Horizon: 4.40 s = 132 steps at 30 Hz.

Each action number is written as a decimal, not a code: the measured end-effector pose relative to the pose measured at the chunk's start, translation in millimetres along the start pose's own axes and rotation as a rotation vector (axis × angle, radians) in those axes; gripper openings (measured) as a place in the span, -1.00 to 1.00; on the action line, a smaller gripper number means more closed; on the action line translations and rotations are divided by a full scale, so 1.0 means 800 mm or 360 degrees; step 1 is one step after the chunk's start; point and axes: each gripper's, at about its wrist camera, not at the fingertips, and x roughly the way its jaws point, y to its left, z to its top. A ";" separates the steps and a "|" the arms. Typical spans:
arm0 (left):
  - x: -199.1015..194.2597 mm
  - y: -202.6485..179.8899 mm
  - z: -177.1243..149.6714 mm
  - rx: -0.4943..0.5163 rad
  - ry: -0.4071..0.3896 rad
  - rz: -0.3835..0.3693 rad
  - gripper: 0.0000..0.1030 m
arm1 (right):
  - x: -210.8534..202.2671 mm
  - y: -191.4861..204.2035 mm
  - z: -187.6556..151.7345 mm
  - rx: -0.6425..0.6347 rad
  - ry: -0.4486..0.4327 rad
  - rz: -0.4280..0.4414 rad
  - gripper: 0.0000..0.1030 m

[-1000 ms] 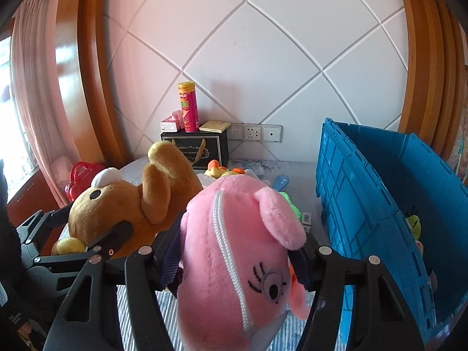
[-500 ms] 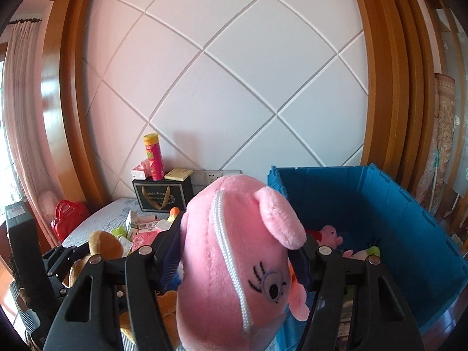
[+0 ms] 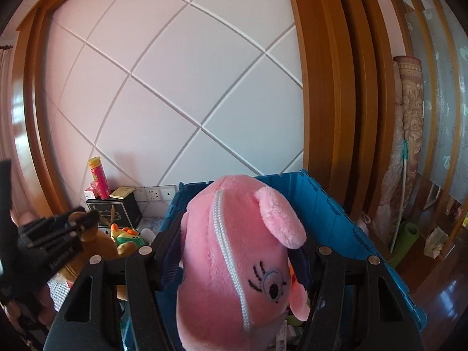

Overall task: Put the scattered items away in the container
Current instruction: 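Open both tools to drop the pig plush into the crate, then move both open tools back to the brown teddy bear on the bed, then grasp the brown teddy bear with the right tool while the left grips it too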

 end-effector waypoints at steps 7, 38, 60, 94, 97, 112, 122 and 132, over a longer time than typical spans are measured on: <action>-0.012 -0.107 0.074 0.0111 -0.0044 -0.0091 -0.98 | -0.006 -0.072 -0.005 0.0081 0.0072 -0.0005 0.21; 0.022 -0.020 -0.051 0.0009 0.0264 -0.0081 0.73 | 0.004 0.002 -0.037 0.0020 0.0203 -0.0056 1.00; 0.005 0.249 -0.204 -0.0010 0.0651 0.0137 0.74 | 0.016 0.275 -0.127 -0.0156 0.0346 0.0244 1.00; 0.033 0.196 -0.511 -0.0457 0.1201 0.0421 0.75 | 0.159 0.304 -0.391 -0.0568 0.1090 0.0675 1.00; 0.047 0.225 -0.491 -0.0375 0.1127 0.0545 0.75 | 0.162 0.304 -0.403 -0.0530 0.1145 0.0689 1.00; 0.075 0.217 -0.450 0.0235 0.1025 -0.0028 0.80 | 0.151 0.297 -0.424 -0.0135 0.1023 0.0439 1.00; 0.123 0.213 -0.478 0.0212 0.0823 -0.0058 0.80 | 0.181 0.288 -0.442 -0.0189 0.0823 0.0539 1.00; 0.098 0.206 -0.444 0.0231 0.0563 -0.0025 0.36 | 0.165 0.298 -0.427 -0.0282 0.0516 0.0586 0.73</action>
